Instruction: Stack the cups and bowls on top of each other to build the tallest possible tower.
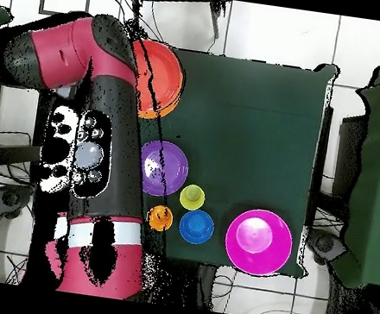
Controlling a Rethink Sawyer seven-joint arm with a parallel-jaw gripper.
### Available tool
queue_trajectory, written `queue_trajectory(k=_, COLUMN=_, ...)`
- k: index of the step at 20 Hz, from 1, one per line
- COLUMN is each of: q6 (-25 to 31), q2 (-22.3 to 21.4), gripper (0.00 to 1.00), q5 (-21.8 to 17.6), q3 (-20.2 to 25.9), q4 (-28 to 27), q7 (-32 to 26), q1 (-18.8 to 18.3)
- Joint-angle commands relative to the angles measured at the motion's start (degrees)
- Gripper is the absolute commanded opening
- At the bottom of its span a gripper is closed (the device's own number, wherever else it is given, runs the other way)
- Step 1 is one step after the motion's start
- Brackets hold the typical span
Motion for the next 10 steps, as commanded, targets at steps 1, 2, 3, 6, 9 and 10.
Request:
queue_trajectory(k=1, q6=8.94, q2=-1.86, gripper=1.0, q5=1.13, q3=8.71, q4=8.21, q7=-19.49, q1=-2.64)
queue_trajectory(k=2, q6=9.46, q2=-2.28, gripper=1.0, q5=1.02, q3=8.79, q4=8.24, q7=-19.25, q1=-2.65)
queue_trajectory(k=3, q6=9.75, q2=-2.79, gripper=1.0, q5=0.88, q3=8.85, q4=8.35, q7=-19.29, q1=-2.77)
queue_trajectory(k=6, q6=9.3, q2=-3.52, gripper=1.0, q5=0.98, q3=9.82, q4=9.28, q7=-20.01, q1=-3.81)
queue_trajectory(k=9, q6=9.98, q2=-4.13, gripper=1.0, q5=1.3, q3=11.33, q4=10.01, q7=-21.87, q1=-5.41)
queue_trajectory(k=10, q6=10.33, q2=-4.35, gripper=1.0, q5=1.44, q3=11.84, q4=10.26, q7=-22.41, q1=-5.93)
